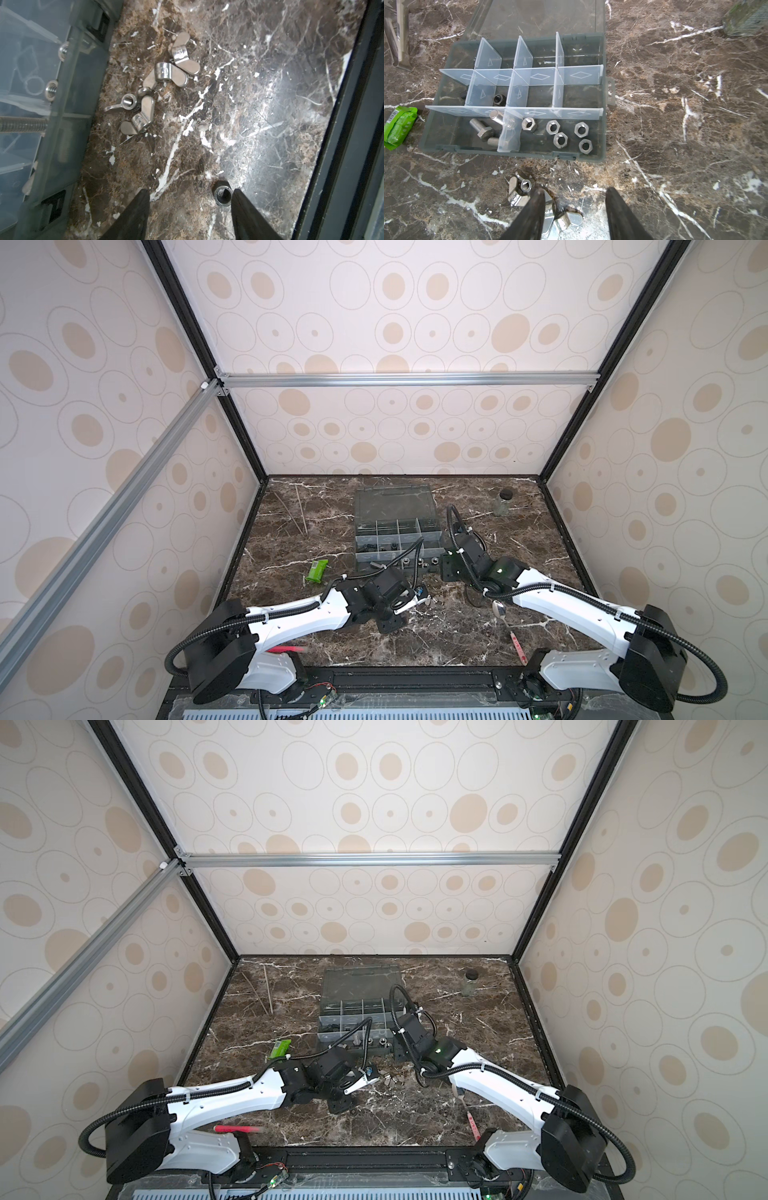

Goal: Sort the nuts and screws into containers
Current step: 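Lower the left gripper onto another black nut beside the pile, then close the left gripper on the black nut while the right gripper hovers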

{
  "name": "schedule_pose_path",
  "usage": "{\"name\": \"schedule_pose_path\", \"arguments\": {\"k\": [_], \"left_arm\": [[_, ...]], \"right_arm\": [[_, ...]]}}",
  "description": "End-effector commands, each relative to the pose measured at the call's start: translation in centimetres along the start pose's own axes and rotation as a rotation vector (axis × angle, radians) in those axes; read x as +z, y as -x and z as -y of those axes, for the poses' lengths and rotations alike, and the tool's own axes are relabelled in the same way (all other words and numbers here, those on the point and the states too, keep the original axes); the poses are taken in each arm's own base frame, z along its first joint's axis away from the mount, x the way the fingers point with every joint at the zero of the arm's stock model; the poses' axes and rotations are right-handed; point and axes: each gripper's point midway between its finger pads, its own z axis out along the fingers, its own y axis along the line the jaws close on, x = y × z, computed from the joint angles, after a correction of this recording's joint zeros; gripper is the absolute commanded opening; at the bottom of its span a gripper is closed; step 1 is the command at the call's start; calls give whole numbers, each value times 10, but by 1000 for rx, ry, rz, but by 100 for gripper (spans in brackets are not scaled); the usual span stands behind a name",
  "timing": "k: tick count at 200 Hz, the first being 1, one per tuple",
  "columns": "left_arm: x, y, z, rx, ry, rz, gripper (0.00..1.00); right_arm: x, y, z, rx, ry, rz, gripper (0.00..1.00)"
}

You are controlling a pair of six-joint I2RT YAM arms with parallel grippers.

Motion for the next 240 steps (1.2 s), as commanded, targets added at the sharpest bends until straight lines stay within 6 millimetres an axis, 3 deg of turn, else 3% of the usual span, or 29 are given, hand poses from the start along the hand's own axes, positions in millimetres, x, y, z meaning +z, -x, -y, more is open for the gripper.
{"name": "schedule_pose_path", "arguments": {"k": [1,92,121,176,240], "left_arm": [[6,-6,7,65,-17,-46,62],[36,-40,23,180,-28,-247,53],[40,-44,27,191,-38,-270,46],[43,-46,32,205,-54,-285,23],[38,-39,28,192,-28,-260,14]], "right_arm": [[-4,-3,12,16,-36,5,51],[-14,-3,25,40,-63,41,51],[-15,-4,27,46,-67,43,51],[-18,-5,28,54,-68,46,51],[-21,-6,31,72,-69,54,51]]}}
